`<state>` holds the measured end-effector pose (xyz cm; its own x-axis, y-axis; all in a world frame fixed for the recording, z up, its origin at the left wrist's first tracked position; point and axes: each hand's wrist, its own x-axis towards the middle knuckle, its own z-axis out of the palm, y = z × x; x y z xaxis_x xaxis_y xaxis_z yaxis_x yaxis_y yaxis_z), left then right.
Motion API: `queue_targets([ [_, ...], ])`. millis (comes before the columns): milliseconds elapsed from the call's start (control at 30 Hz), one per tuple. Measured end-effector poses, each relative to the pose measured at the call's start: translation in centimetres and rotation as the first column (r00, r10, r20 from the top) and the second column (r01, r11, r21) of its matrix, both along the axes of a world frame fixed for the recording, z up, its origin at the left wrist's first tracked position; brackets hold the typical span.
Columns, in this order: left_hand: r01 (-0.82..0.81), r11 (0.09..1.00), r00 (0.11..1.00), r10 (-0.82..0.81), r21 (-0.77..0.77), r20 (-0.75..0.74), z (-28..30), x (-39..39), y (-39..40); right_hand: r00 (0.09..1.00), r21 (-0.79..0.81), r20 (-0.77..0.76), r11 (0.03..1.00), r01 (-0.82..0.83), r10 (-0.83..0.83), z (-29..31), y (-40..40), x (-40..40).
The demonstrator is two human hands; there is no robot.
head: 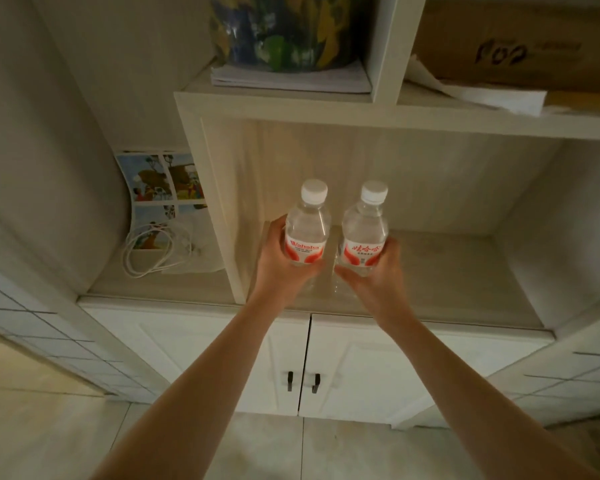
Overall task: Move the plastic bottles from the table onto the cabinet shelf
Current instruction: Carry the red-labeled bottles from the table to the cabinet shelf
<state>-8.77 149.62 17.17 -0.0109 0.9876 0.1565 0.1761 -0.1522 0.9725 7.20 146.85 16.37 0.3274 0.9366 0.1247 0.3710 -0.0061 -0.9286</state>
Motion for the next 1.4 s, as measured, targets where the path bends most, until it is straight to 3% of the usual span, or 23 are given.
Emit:
queue_targets([
  [467, -0.057, 0.998, 0.998, 0.057, -0.030, -0.001, -2.9, -0.4, 0.3, 1.000, 0.066, -0.013, 0.998, -0.020, 0.021, -3.2, -0.1, -0.2],
  [800, -0.195, 0.979, 0.981, 0.192, -0.064, -0.039, -4.7, 0.7, -0.9, 0.999, 0.058, -0.051, 0.998, -0.006, 0.009, -3.8, 0.1, -0.8],
  [933, -0.206, 0.975, 0.978, 0.202, -0.079, -0.049, -4.4, 0.6, 0.9, 0.995, 0.042, -0.100, 0.999, 0.001, 0.003, -3.2, 1.8, -0.8],
  [1167, -0.219, 0.967, 0.973, 0.227, -0.130, 0.045, -4.9, 0.7, 6.5, 0.999, 0.023, -0.035, 1.000, 0.010, -0.009, -2.2, 7.0, -1.0],
  [1400, -0.218, 0.974, 0.972, 0.222, -0.058, 0.082, -4.7, 0.9, 9.9, 0.999, 0.024, -0.031, 1.000, -0.012, 0.013, -2.3, 11.0, -2.0],
])
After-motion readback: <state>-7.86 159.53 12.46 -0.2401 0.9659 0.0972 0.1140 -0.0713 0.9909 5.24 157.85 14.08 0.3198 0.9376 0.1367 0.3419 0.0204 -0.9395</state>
